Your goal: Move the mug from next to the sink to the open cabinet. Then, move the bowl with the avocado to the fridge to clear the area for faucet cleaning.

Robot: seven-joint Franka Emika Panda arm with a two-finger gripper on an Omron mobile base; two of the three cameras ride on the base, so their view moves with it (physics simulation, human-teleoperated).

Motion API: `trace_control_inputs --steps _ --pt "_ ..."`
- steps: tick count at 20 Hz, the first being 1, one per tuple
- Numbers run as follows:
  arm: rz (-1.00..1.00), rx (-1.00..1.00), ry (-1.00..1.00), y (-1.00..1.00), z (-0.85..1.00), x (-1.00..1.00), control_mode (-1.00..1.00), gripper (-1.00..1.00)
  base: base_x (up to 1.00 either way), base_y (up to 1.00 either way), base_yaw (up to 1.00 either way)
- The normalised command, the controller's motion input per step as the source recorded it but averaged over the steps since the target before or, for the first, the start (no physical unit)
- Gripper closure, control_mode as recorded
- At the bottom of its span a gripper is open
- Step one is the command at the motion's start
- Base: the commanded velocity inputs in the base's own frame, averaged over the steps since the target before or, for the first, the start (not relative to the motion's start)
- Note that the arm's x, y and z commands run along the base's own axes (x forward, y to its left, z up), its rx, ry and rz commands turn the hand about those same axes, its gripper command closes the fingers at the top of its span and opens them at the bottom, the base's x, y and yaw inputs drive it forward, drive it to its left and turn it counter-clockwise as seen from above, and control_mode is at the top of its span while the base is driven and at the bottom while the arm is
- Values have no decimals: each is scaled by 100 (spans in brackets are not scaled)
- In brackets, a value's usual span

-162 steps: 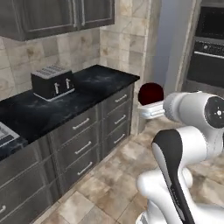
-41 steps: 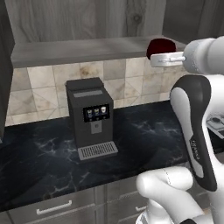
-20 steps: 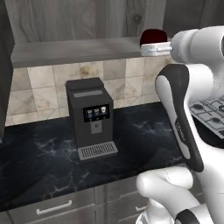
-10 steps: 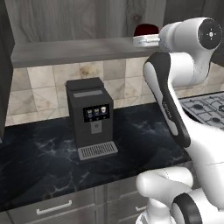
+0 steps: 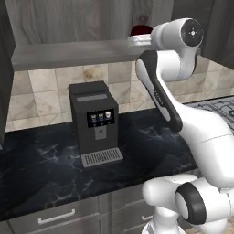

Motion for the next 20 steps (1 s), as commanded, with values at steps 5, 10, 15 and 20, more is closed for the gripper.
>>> trace_control_inputs --steps 5,10,15,20 --pt "0 0 3 -2 -16 1 -100 100 0 0 0" --pt "0 1 0 0 0 52 -100 100 0 0 0" --pt "0 0 2 6 -7 66 -100 100 0 0 0" --pt "0 0 5 4 -15 47 -100 100 0 0 0"
